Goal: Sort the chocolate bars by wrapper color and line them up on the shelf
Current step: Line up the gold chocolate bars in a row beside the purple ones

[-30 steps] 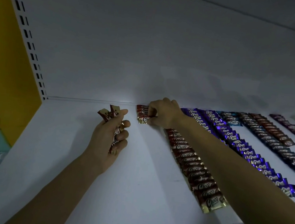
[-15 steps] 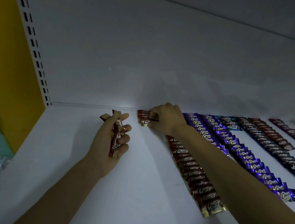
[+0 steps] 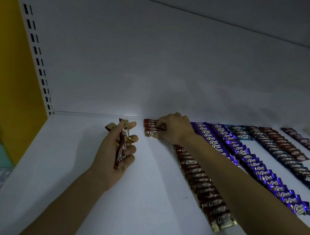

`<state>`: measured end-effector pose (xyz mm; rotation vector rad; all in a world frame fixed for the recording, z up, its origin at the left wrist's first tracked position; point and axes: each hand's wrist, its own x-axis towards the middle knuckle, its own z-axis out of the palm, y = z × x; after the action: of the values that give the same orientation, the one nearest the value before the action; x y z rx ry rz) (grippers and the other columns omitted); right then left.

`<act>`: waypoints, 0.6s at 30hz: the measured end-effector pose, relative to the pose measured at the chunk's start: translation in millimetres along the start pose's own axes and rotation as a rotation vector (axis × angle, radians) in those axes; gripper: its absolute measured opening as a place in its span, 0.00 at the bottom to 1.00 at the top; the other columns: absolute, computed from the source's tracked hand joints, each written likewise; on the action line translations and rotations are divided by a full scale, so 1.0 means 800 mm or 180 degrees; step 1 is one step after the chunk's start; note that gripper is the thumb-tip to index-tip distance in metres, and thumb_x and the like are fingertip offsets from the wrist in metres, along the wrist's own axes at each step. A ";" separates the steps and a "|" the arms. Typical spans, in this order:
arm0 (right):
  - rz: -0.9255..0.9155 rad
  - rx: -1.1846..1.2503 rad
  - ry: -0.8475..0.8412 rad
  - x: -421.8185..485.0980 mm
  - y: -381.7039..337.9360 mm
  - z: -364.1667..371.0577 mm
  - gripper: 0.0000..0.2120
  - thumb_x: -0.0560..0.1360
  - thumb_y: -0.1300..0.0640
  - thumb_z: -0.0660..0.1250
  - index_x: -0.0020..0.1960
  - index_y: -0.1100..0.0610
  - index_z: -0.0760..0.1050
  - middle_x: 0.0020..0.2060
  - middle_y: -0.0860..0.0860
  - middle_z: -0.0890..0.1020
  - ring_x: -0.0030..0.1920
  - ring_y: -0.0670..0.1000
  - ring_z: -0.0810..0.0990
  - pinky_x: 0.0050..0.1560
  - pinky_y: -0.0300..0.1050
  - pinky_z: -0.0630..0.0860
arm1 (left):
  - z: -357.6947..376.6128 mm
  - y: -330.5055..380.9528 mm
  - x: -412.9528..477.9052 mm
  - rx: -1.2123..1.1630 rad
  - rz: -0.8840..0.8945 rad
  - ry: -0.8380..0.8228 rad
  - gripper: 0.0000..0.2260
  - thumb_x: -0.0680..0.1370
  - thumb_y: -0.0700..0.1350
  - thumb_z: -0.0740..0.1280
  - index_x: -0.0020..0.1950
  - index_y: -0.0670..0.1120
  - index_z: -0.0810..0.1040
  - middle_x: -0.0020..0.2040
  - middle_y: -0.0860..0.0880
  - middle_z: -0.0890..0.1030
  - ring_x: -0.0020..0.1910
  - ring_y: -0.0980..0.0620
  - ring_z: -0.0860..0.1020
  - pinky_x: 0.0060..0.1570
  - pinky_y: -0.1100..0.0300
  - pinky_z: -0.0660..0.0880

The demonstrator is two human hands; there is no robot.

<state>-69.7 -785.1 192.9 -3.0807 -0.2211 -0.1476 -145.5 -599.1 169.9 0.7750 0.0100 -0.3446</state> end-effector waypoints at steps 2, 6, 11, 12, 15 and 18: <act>-0.0002 0.0003 -0.0027 0.002 -0.001 0.000 0.14 0.74 0.47 0.69 0.58 0.48 0.77 0.56 0.48 0.79 0.60 0.53 0.70 0.56 0.46 0.61 | 0.000 0.000 0.000 0.0008 -0.0005 -0.0031 0.15 0.81 0.51 0.58 0.59 0.44 0.76 0.30 0.51 0.72 0.21 0.58 0.64 0.15 0.70 0.56; -0.0016 0.0152 0.0082 0.003 0.001 0.000 0.15 0.72 0.49 0.71 0.57 0.49 0.77 0.54 0.48 0.80 0.58 0.52 0.73 0.56 0.45 0.62 | -0.001 -0.001 0.000 -0.0049 -0.0043 -0.0090 0.17 0.81 0.50 0.56 0.63 0.44 0.76 0.32 0.50 0.73 0.22 0.58 0.65 0.15 0.70 0.57; 0.0001 0.0744 0.0436 -0.009 0.001 -0.009 0.06 0.74 0.56 0.69 0.51 0.54 0.80 0.48 0.49 0.82 0.50 0.51 0.79 0.53 0.46 0.72 | -0.002 -0.002 0.000 -0.0007 -0.0021 -0.0104 0.16 0.83 0.49 0.54 0.63 0.44 0.75 0.34 0.49 0.76 0.22 0.58 0.65 0.15 0.70 0.57; -0.0009 0.1152 0.0550 -0.017 -0.006 -0.015 0.05 0.76 0.55 0.68 0.49 0.56 0.80 0.44 0.49 0.82 0.45 0.50 0.79 0.48 0.44 0.74 | -0.002 -0.002 0.000 0.0015 -0.0031 -0.0099 0.15 0.83 0.49 0.54 0.62 0.44 0.76 0.35 0.49 0.77 0.21 0.58 0.65 0.15 0.70 0.57; -0.0110 0.2981 0.0096 -0.052 -0.039 -0.038 0.08 0.76 0.54 0.69 0.46 0.60 0.80 0.37 0.51 0.80 0.37 0.44 0.78 0.39 0.34 0.73 | 0.000 -0.001 -0.001 0.0121 -0.0083 -0.0091 0.14 0.83 0.49 0.55 0.53 0.44 0.78 0.35 0.49 0.76 0.21 0.58 0.64 0.15 0.70 0.57; -0.0387 0.3572 -0.0425 -0.078 -0.061 -0.047 0.02 0.73 0.62 0.71 0.43 0.60 0.78 0.35 0.53 0.81 0.36 0.42 0.80 0.39 0.31 0.73 | 0.004 -0.002 -0.003 0.0379 -0.0143 -0.0170 0.15 0.83 0.50 0.56 0.45 0.46 0.78 0.35 0.49 0.76 0.21 0.58 0.64 0.14 0.70 0.57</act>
<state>-141.5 -747.8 226.0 -1.9593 -0.3431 0.1408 -148.2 -601.5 171.3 0.8841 -0.0436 -0.4114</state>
